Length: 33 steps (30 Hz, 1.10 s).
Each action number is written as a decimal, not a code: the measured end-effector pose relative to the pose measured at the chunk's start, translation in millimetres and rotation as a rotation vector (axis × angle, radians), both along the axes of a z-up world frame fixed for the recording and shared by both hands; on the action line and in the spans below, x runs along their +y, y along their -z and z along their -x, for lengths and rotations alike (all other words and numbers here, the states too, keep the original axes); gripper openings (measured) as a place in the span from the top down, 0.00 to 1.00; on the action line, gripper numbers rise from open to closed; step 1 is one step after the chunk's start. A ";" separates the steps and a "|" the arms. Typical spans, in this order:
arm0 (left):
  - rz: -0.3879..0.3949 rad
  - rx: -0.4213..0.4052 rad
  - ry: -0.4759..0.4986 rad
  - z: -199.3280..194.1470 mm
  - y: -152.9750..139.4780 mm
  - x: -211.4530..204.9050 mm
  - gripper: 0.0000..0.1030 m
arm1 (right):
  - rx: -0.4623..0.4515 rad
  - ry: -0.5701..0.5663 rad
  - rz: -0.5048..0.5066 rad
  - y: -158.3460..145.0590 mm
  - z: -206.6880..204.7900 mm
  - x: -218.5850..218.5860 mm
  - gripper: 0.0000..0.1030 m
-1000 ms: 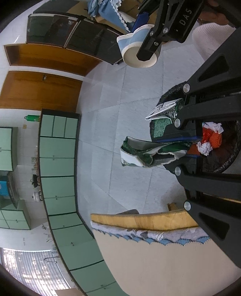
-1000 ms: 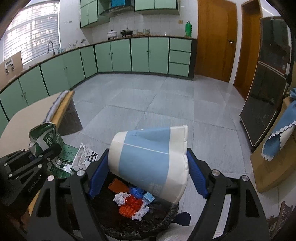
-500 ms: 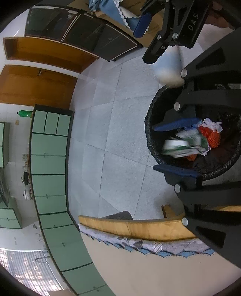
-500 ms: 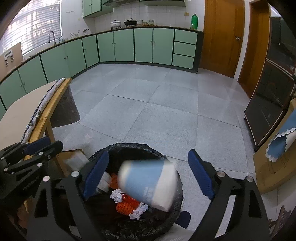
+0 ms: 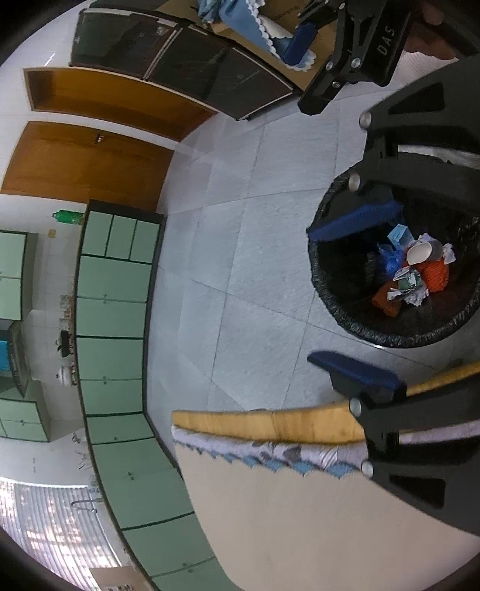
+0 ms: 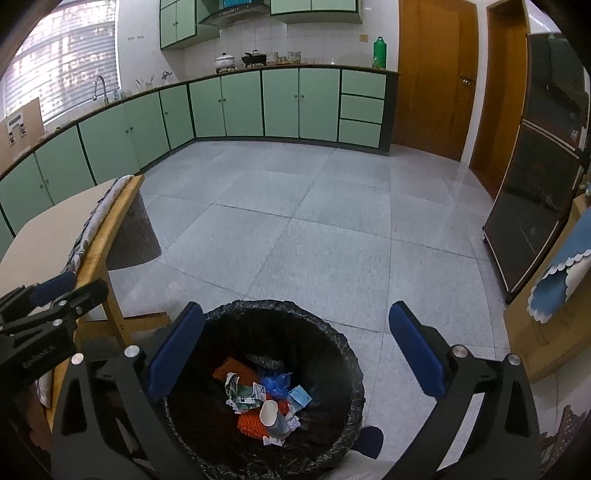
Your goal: Collect trash
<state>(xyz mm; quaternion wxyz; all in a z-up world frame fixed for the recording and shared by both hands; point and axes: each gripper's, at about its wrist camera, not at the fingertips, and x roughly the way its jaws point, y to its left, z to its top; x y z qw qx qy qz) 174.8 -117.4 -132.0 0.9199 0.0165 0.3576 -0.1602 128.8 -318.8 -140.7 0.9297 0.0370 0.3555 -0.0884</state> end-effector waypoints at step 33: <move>-0.007 -0.144 -0.095 107.5 -89.1 80.5 0.06 | -0.068 -0.112 -0.059 -85.0 84.3 59.1 0.05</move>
